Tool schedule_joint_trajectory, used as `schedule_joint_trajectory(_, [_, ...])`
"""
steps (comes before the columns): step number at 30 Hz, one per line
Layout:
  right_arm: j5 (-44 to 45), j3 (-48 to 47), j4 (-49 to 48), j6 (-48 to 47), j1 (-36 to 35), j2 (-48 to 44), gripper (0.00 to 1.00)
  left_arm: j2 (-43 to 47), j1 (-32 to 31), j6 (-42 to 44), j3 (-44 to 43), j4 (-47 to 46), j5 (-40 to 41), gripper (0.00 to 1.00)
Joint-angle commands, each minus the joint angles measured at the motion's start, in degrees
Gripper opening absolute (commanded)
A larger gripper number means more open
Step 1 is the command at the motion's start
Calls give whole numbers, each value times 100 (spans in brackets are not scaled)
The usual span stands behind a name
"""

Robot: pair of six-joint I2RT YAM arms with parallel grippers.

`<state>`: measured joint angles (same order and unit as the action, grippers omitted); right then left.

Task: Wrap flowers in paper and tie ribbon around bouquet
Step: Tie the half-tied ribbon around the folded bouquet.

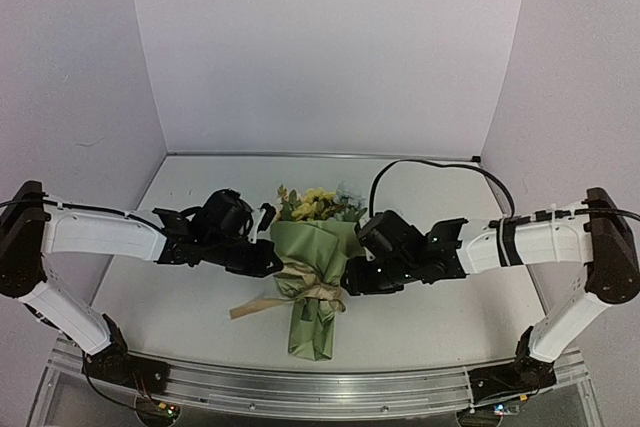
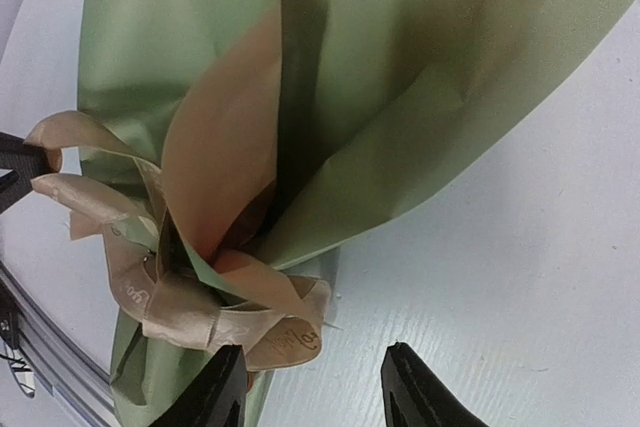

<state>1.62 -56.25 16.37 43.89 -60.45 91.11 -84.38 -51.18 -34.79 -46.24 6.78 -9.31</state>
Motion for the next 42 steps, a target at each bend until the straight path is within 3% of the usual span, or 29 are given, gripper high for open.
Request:
schedule_joint_trajectory(1, [-310,109,-520,68,-22,191,49,-96,33,233,-420,213,52,0])
schedule_joint_trajectory(9, [-328,10,-723,209,-118,654,40,34,73,-202,-130,304,259,0])
schedule_joint_trajectory(16, [-251,-169,-672,225,-508,854,38,45,73,-305,-46,295,254,0])
schedule_joint_trajectory(28, [82,115,-635,162,-345,456,43,-141,73,-257,-185,272,140,0])
schedule_joint_trajectory(34, [-473,701,-1481,272,40,123,42,-173,73,-235,-222,315,113,0])
schedule_joint_trajectory(42, [-1150,779,-2502,672,147,523,43,-244,73,-221,-251,279,9,0])
